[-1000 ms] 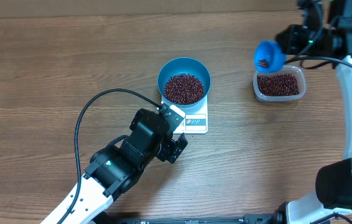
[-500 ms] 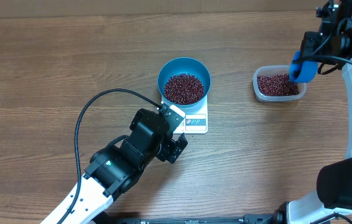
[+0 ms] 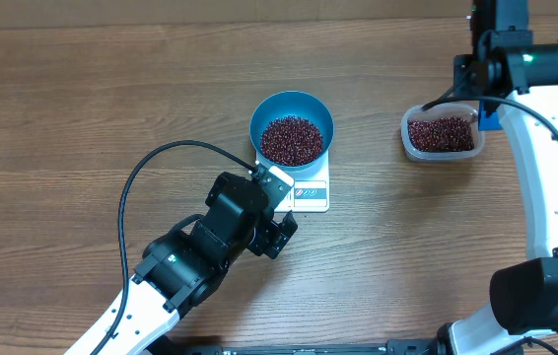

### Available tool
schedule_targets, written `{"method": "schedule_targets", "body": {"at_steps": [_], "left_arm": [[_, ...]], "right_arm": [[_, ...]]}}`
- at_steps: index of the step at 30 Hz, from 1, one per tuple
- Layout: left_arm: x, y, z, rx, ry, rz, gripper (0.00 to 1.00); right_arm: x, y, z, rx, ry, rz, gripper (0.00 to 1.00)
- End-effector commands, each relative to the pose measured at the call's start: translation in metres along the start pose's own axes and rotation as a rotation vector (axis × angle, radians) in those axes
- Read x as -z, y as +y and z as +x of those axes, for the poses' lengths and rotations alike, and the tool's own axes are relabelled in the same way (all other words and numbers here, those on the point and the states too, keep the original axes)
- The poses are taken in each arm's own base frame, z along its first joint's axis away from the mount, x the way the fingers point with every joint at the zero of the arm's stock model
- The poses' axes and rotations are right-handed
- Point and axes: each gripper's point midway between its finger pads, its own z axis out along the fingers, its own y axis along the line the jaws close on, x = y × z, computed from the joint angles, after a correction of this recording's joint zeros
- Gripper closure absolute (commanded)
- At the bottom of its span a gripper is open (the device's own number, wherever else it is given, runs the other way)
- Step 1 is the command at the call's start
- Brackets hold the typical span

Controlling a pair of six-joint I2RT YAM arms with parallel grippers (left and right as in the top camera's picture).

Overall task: Scoop item into bowl and weigh 150g on scale
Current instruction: 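Move the blue cup with the right gripper back to the bean tub, then lower the blue cup into the tub and release it with the right gripper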

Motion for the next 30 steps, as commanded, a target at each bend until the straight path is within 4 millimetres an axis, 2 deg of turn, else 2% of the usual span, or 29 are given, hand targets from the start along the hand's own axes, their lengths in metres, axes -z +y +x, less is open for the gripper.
{"method": "schedule_targets", "body": {"at_steps": [1,5,10,12,14,17,24,30], "left_arm": [[-0.002,0.002,0.002,0.013,0.007,-0.013,0.0],[-0.002,0.002,0.002,0.013,0.007,-0.013,0.0],[-0.002,0.002,0.002,0.013,0.007,-0.013,0.0],[-0.002,0.002,0.002,0.013,0.007,-0.013,0.0],[-0.002,0.002,0.002,0.013,0.007,-0.014,0.0],[-0.002,0.002,0.002,0.013,0.007,-0.014,0.0],[-0.002,0.002,0.002,0.013,0.007,-0.013,0.01],[-0.002,0.002,0.002,0.013,0.007,-0.013,0.01]], "right_arm": [[0.021,-0.025,-0.012,-0.022,-0.058,0.134,0.96],[0.024,-0.03,-0.014,-0.044,-0.067,0.185,0.96],[0.024,-0.027,-0.015,-0.118,-0.079,0.17,0.96],[0.023,-0.02,-0.015,-0.174,-0.082,0.126,0.96],[0.022,-0.008,-0.015,-0.246,-0.078,0.055,0.96],[0.021,0.013,-0.015,-0.458,-0.053,-0.08,0.96],[0.004,0.019,0.002,-0.819,0.016,-0.079,0.96],[-0.014,0.027,0.013,-0.94,0.038,-0.069,0.96]]}}
